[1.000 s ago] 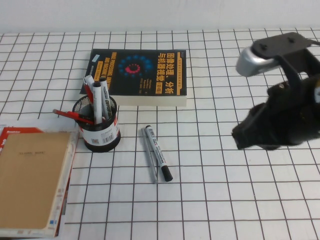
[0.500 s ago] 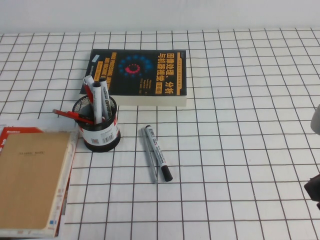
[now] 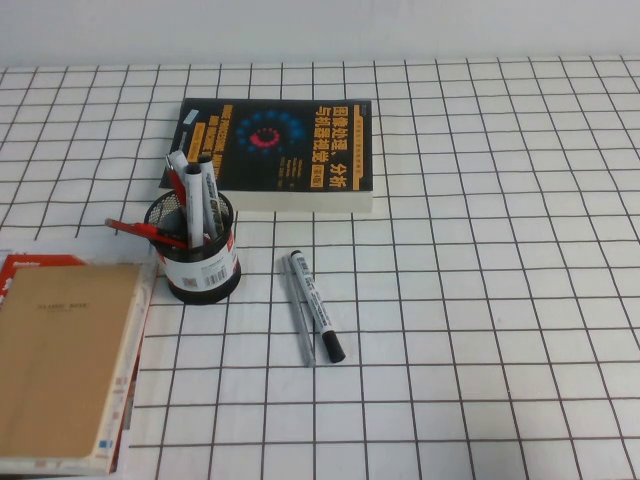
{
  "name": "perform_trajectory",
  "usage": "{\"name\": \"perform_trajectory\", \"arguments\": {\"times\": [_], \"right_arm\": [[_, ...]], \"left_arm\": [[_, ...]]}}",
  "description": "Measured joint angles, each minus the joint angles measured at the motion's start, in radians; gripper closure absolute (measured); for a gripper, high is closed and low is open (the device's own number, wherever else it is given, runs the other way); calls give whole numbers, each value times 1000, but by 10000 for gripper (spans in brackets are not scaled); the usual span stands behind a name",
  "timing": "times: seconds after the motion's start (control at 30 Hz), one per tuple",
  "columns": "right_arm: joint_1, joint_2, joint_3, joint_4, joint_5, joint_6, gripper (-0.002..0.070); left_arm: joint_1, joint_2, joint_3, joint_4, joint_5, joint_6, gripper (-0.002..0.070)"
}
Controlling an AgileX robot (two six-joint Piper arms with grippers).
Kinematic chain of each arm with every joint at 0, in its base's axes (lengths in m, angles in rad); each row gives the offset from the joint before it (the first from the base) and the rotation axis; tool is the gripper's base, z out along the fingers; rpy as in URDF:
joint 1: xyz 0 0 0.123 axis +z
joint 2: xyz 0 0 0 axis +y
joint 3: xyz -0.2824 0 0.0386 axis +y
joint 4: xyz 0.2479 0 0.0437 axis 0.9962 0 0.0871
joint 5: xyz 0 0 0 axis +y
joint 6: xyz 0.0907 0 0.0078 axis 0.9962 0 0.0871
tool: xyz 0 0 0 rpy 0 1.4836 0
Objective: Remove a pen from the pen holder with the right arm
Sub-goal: 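Take a marker out of the pen holder and lay it on the table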
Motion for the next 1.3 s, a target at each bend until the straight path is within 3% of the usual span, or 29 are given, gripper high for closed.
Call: {"name": "perform_trajectory", "arguments": {"times": [0.17,0.33,0.67,0.9,1.3], "right_arm": [[-141,-223,308,0,-290,0,692],[-257,-428,492,2,-439,0,692],[-300,-676,504,11,-197,0,692],[-253,-726,506,-21,-47,0,692],[-240,-726,506,-31,-21,0,692]], "left_arm": [[0,0,0,0,0,0,680],[0,0,0,0,0,0,679],[0,0,0,0,0,0,679],[0,0,0,0,0,0,679],[0,0,0,0,0,0,679]]}}
